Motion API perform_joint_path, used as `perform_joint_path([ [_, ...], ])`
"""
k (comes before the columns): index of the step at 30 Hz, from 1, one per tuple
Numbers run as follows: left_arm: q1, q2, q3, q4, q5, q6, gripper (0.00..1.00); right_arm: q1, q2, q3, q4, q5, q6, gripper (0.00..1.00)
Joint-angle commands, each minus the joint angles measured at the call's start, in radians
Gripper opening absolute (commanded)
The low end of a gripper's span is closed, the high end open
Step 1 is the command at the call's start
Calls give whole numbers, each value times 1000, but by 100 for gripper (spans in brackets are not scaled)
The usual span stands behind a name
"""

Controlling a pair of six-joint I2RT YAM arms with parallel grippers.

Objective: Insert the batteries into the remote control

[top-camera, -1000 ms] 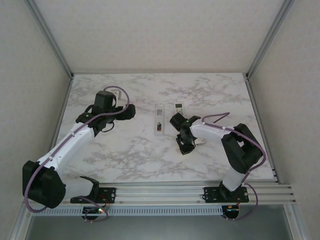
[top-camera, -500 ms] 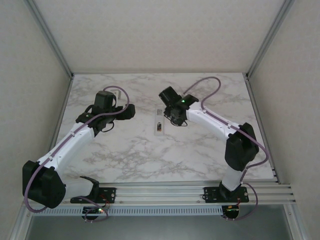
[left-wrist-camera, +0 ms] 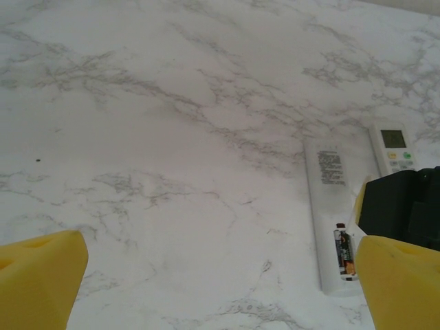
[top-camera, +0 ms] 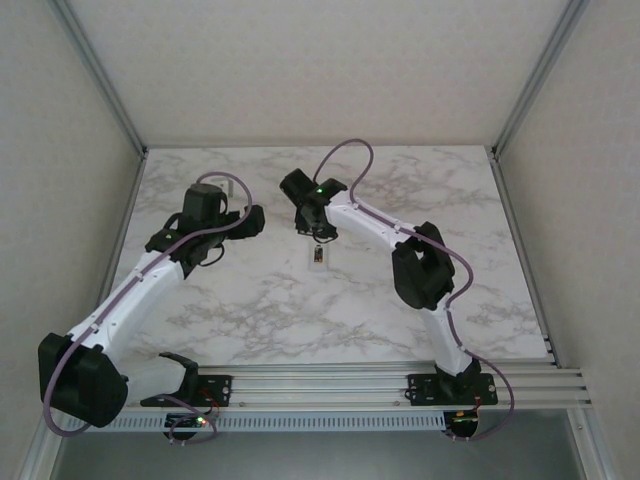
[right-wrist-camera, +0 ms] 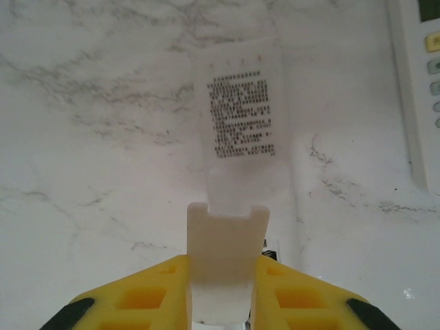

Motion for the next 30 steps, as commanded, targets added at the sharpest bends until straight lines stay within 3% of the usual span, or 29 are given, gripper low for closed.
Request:
perform_joint_path([
  [1, 10, -21, -29, 5, -35, -32, 100, 19, 38, 53, -98, 13, -55, 23],
  [12, 12, -19, -36, 3, -42, -52, 100, 22, 107, 96, -152, 16, -62, 21],
  [18, 105, 3, 25, -53, -60, -164, 100, 20, -45, -5, -90, -1, -48, 28],
  [24, 284, 80, 102, -57, -54, -280, 99, -4, -297, -183, 40, 55, -69, 49],
  [27, 385, 214, 170, -69, -7, -389, 98, -29, -407, -257, 96, 69, -88, 66],
  [30, 424, 407, 285, -112, 32, -338, 91, -49, -479, -282, 88, 66, -93, 78],
])
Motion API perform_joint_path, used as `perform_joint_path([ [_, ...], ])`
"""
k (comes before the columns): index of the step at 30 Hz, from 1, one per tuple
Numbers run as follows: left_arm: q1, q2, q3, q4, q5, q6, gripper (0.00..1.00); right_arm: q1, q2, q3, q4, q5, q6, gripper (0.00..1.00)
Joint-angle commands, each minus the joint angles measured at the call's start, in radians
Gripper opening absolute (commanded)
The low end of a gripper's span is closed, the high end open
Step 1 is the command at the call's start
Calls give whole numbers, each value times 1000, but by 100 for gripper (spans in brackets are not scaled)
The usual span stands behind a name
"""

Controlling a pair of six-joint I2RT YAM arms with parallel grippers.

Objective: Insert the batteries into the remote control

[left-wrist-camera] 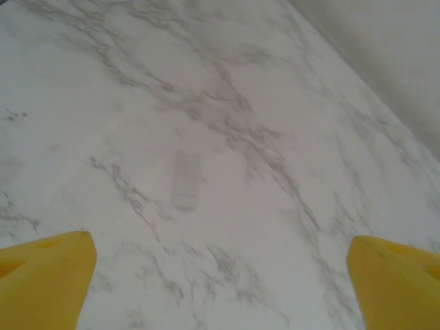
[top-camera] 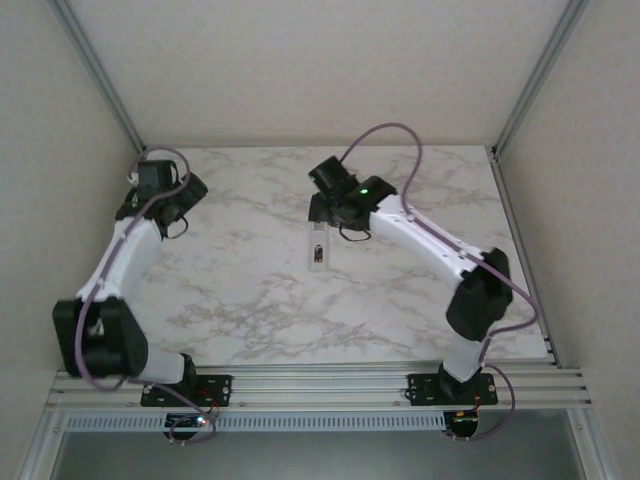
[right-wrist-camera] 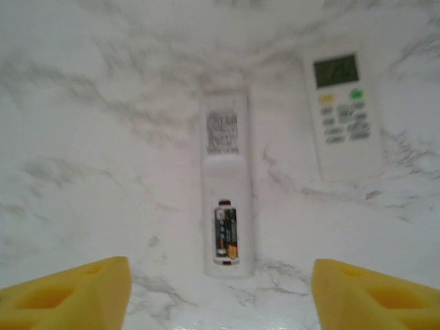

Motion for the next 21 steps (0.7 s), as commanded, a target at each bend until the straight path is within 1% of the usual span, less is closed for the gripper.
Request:
perform_joint_path([
  [1, 19, 187, 124, -97, 33, 14, 89, -53, -53, -38, 12, 25, -19, 79],
  [5, 20, 397, 293, -268, 74, 130, 86, -89, -101, -35, -33, 29, -22, 88],
  [8, 6, 504, 370, -334, 78, 169, 83, -110, -117, -36, -52, 18, -34, 91],
  [10, -14, 568, 431, -375, 37, 184, 77, -119, -121, -29, -68, 15, -44, 92],
  [12, -31, 620, 485, -408, -14, 190, 74, -127, -124, -28, -78, 19, -50, 92],
  [15, -58, 690, 557, -453, -77, 200, 67, -136, -125, -35, -82, 17, -50, 93],
  [18, -79, 752, 612, -488, -161, 200, 64, -141, -124, -32, -92, 17, -49, 94],
  [21, -85, 794, 640, -507, -169, 205, 62, -148, -125, -31, -101, 25, -50, 94],
])
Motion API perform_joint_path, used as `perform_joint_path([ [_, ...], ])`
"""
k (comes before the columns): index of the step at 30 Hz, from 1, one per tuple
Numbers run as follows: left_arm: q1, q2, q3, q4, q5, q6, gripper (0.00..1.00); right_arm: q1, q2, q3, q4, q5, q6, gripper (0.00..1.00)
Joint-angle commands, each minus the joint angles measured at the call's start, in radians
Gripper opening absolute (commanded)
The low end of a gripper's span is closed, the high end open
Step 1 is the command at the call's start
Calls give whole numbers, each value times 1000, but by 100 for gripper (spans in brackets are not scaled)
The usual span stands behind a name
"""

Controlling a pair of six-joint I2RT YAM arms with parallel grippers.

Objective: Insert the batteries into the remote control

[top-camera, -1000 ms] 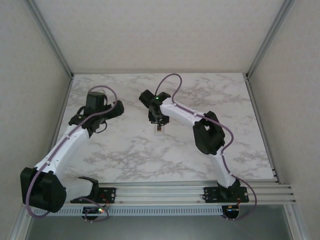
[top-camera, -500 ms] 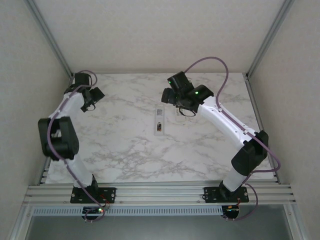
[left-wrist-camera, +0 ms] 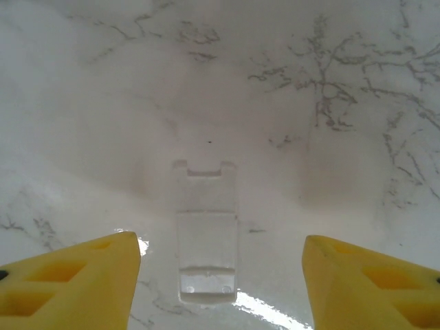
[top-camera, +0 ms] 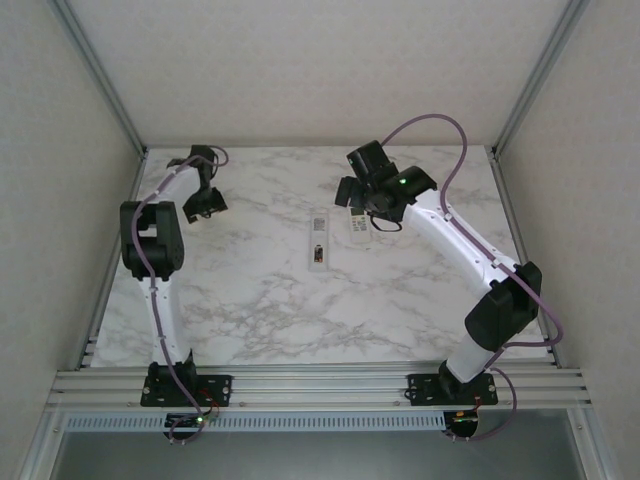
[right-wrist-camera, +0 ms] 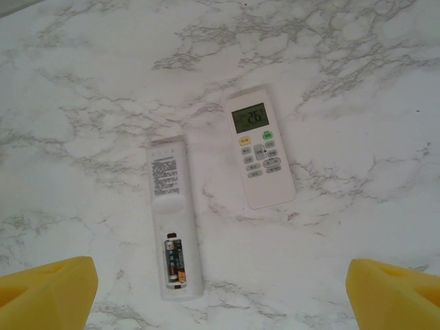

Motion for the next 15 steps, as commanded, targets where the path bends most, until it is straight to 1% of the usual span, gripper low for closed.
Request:
perform_joint_path([
  [1, -2, 49, 37, -89, -69, 19, 62, -12, -30, -7, -35, 22, -15, 94],
  [8, -3, 72, 42, -116, -98, 28, 53, -27, -18, 7, -41, 18, -11, 94],
  [11, -7, 79, 40, -131, -139, 27, 46, -28, 1, 31, -56, 12, -6, 94],
  [13, -7, 81, 32, -126, -134, 24, 45, -27, 11, 43, -61, 8, -5, 94],
  [15, -7, 84, 24, -112, -92, 24, 42, -28, 19, 46, -64, 4, 2, 94],
])
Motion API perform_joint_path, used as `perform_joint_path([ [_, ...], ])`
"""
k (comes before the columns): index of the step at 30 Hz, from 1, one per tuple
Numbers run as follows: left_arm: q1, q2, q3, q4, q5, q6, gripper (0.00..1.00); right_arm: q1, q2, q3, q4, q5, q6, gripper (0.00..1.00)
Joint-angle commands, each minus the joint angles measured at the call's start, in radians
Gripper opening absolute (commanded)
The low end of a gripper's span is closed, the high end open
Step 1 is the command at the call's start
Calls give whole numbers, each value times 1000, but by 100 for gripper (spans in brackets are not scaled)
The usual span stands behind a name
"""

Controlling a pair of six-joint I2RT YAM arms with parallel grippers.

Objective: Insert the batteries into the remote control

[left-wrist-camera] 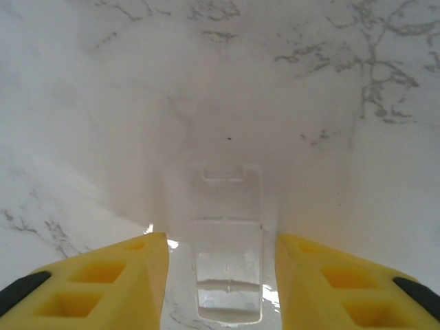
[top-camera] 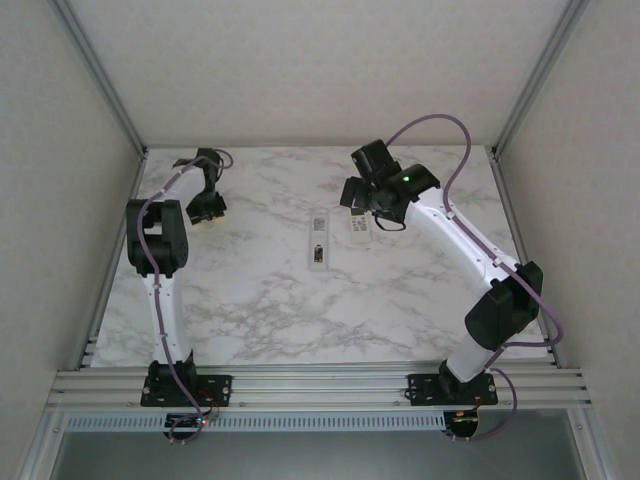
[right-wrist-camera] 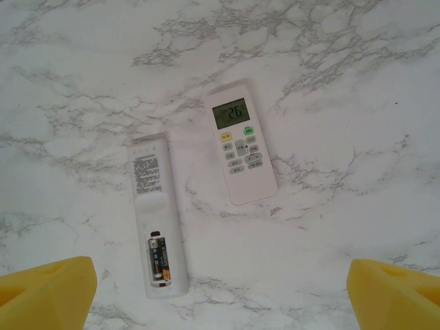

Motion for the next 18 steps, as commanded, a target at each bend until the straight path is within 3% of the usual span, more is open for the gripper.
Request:
perform_joint_path([
  [1, 6, 45, -6, -53, -3, 1, 41, -6, 19, 39, -27, 6, 2, 94],
  [12, 23, -5, -112, 41, 156, -25, 28, -12, 34, 106, -69, 5, 2, 95],
  [18, 34, -86, -110, 79, 271, -25, 22, -28, 58, 158, -70, -58, 26, 95],
])
